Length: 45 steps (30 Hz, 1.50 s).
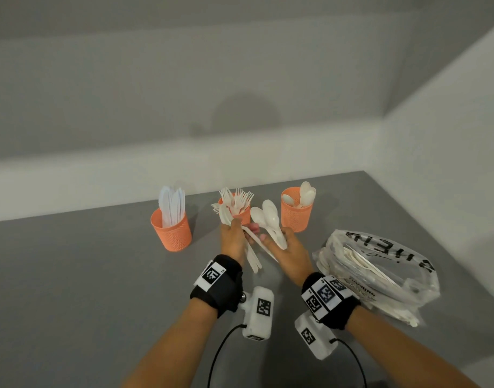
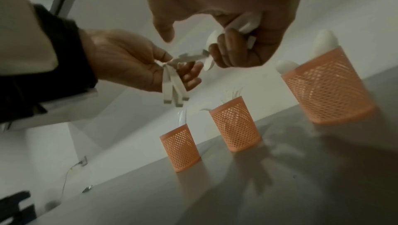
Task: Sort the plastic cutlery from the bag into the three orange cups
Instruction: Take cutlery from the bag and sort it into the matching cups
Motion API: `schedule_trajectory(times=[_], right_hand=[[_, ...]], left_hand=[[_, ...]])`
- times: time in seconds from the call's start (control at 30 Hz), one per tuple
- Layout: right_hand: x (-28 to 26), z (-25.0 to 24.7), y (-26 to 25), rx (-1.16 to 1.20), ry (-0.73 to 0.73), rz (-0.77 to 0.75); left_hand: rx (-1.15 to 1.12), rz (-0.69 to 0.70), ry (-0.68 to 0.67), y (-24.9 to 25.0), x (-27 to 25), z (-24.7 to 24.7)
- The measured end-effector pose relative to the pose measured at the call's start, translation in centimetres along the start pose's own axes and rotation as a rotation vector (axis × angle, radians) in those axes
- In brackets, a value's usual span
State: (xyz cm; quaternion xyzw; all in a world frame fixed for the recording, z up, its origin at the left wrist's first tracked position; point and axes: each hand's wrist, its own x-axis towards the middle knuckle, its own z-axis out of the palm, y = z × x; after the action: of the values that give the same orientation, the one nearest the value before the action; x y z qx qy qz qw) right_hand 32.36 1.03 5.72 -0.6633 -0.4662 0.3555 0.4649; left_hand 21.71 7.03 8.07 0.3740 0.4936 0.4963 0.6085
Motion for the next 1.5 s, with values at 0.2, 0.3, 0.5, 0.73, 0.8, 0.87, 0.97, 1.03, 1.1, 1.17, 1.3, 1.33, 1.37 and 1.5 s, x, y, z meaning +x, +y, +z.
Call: schedule_trajectory(times=[0.2,0.3,0.5,0.73,0.8,0.87,0.97,1.03,1.1,1.17,1.3,1.33,1.37,1.5], right_hand=[[0.7,-1.5,1.5,0.232,-0.025,0.07],[1.1,-2.4,1.3,0.198,-0.058,0.074],[2.5,-3.6,1.1,0.171,-0.021,0.103],[3.2,-4.5,1.4,0.302,-0.04,0.144],[3.5,-4.6,1.4,0.336,-0.041,0.171],[3.7,-4.5,1.4,0.336,-0.037,0.186],[4.0,-4.1,1.4,0.337,-0.033,0.188],[4.2,-3.9,1.4,0.347,-0.027,0.187],[4.3,-3.7,1.3,0.341,-0.029,0.181],[4.4,-3.5,1.4,0.33,-0.033,0.183],[4.4,-3.2,1.4,0.33,-0.042,0.193],[4.4,-3.1,1.4,0.331,-0.047,0.193],[4.5,-2.9,1.3,0.329,-0.052,0.193],[4.5,-2.5,0.8,0.339,-0.055,0.186]], left_hand=[[0.187,0.05,-0.066,0.1,2.7,-2.0],[0.287,0.233,0.012,3.5,5.4,-1.6],[0.212,0.444,0.071,8.3,11.3,1.5],[0.454,0.326,0.088,2.1,15.4,0.8],[0.578,0.354,0.086,0.7,15.4,0.3],[0.656,0.422,0.047,0.4,15.2,0.2],[0.785,0.554,0.021,0.7,14.9,0.1],[0.9,0.662,0.023,0.8,14.9,-0.3],[0.968,0.704,0.006,1.0,15.5,-1.0],[1.059,0.732,-0.041,0.8,16.3,-1.8],[1.332,0.805,-0.185,0.1,16.6,-2.3],[1.373,0.798,-0.203,0.2,16.3,-1.9],[1.415,0.786,-0.204,0.4,16.3,-1.5],[1.5,0.558,-0.08,0.6,16.7,-0.2]])
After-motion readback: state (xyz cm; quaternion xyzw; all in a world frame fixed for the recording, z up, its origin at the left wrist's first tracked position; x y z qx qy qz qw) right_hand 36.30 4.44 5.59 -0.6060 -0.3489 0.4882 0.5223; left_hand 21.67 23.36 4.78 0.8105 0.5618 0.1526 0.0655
